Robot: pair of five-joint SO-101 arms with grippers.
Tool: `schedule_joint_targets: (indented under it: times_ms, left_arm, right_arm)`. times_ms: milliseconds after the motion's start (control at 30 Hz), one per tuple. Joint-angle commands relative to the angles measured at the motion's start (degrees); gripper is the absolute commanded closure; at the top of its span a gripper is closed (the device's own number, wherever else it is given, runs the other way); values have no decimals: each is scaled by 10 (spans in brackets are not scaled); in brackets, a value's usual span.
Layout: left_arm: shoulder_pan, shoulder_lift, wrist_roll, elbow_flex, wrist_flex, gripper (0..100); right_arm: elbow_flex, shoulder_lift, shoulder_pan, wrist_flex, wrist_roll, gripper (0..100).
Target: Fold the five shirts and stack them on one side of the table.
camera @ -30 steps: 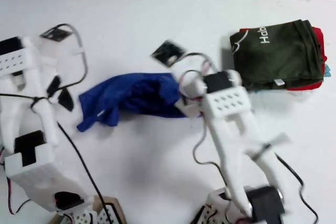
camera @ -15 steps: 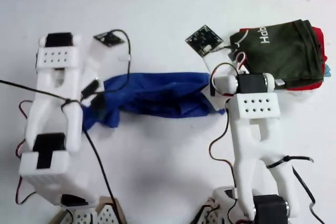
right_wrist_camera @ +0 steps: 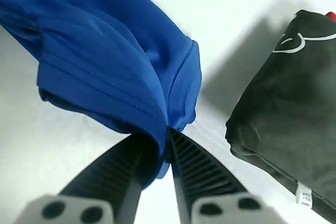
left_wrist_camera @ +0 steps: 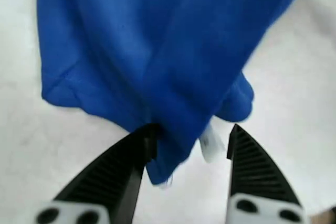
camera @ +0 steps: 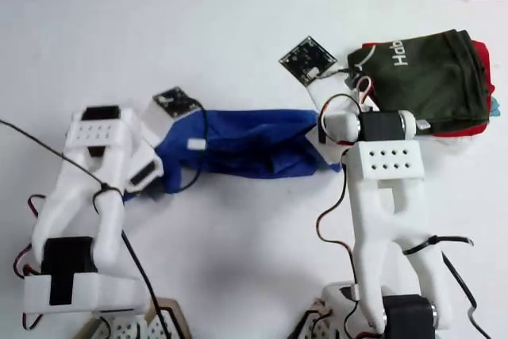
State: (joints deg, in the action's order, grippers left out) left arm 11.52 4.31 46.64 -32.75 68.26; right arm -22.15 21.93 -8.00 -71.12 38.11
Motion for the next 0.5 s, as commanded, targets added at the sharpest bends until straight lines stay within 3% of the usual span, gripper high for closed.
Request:
schedule_joint_targets:
  times_ms: [0,233,467]
  left_arm:
    - [8,27,1,-23,-76,762]
    - [63,27,19,-15,-85,762]
    - [61,27,46,-29,-86,797]
  right_arm:
    - [12,26,4,6,4,981]
    - [12,26,4,1,1,981]
    - [11,27,1,1,0,981]
